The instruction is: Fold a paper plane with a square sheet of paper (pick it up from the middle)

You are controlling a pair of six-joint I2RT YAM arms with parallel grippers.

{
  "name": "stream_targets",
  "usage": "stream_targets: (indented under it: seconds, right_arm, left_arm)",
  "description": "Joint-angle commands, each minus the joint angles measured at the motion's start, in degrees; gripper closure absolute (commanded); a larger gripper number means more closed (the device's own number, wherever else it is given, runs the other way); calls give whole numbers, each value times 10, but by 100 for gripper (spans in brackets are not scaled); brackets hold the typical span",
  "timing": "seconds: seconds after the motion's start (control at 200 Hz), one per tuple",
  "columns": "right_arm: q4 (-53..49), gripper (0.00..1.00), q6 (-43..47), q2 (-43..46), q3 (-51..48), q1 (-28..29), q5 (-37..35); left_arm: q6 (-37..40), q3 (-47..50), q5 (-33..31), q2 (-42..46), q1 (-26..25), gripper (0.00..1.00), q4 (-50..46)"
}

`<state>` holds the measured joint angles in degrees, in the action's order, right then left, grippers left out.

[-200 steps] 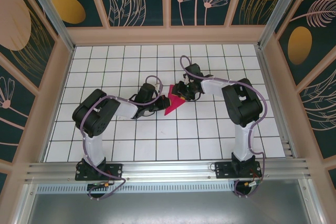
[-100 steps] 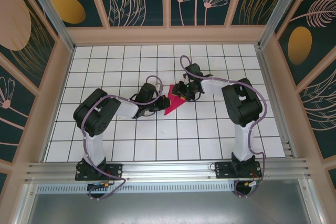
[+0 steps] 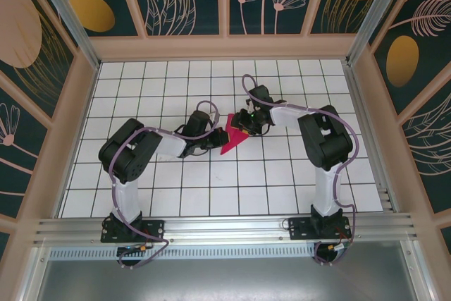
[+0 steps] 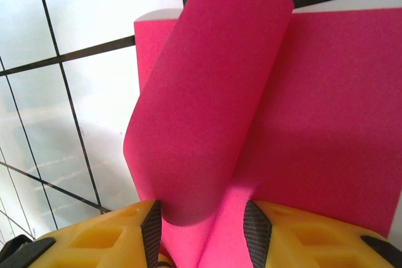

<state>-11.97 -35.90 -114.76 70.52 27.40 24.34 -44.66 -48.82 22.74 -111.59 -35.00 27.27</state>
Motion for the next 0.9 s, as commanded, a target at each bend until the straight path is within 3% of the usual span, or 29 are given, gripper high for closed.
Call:
stream_targets:
  seconds: [0.0,0.16,0.32,0.58,0.896]
  right_arm:
    - [-15,55,21,5,-11,-12,-17]
    - [26,57,25,72,-25,-25,19]
    - [70,65,36,99,-57,-24,51]
    - [76,92,66,57,-45,-4,88]
    - [77,95,82,8,-45,4,111]
  left_arm:
    - [28,0,-18,-37,-1,100,-84]
    - [40,-1,-33,-36,-1,100,-109]
    - [38,-2,-32,-42,-1,100,-108]
    - [44,-11,-26,-44,-2,100,-113]
    - [39,-13,-28,-45,-2,100,-119]
